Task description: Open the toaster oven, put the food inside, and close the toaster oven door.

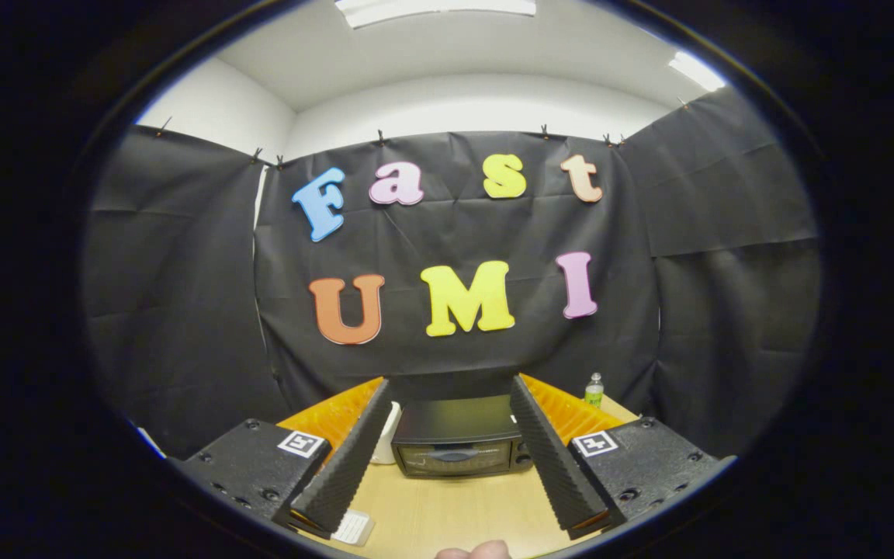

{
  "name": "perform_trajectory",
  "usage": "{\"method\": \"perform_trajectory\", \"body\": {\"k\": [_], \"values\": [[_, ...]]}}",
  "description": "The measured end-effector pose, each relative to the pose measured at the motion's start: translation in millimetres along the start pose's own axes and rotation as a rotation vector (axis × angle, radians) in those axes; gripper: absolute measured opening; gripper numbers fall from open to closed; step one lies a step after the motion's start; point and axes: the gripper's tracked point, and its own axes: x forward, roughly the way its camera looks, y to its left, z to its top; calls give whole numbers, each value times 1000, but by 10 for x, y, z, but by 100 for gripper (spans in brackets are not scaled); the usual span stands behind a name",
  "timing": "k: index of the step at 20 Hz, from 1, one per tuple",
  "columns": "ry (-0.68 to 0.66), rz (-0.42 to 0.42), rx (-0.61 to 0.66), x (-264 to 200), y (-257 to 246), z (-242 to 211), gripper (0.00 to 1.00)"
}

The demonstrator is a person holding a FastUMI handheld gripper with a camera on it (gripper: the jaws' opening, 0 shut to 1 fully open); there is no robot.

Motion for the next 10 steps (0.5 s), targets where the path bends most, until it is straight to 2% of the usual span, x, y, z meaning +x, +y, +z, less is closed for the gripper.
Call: {"method": "perform_trajectory", "body": {"k": [10], "values": [[6, 25, -9, 17, 94, -27, 100]]}}
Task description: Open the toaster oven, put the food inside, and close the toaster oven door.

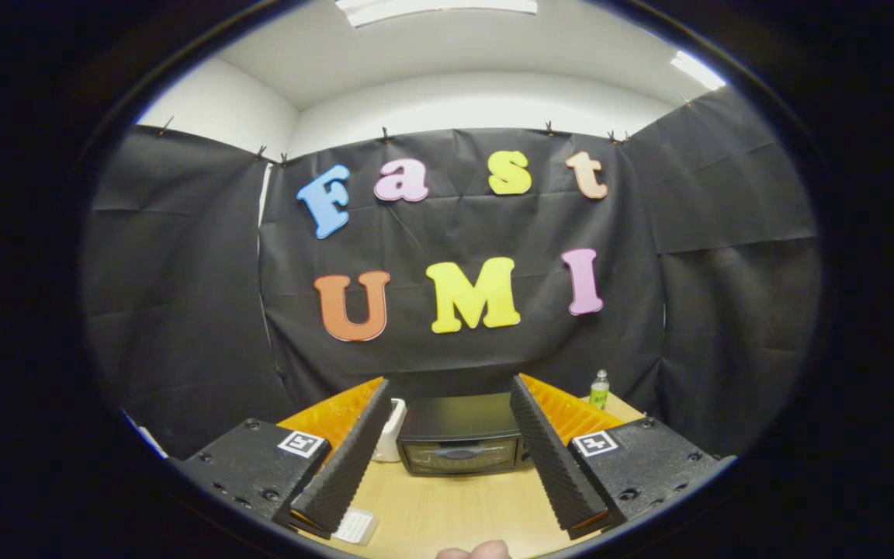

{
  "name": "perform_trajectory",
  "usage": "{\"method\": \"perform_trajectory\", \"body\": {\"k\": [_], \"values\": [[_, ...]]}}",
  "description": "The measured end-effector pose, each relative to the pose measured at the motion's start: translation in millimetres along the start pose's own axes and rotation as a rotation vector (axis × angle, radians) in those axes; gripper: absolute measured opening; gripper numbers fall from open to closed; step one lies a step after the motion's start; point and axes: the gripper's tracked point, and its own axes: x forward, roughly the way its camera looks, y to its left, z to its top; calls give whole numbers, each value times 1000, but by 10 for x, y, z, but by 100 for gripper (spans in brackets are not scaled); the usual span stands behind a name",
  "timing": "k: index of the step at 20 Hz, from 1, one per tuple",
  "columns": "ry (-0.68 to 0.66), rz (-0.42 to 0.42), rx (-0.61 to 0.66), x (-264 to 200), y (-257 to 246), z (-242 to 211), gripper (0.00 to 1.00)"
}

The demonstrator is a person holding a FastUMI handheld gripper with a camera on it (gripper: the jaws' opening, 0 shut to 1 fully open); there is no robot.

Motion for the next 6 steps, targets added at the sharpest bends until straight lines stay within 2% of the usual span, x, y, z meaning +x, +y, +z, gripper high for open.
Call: {"method": "perform_trajectory", "body": {"k": [6], "values": [[7, 9, 1, 6, 36, -41, 100]]}}
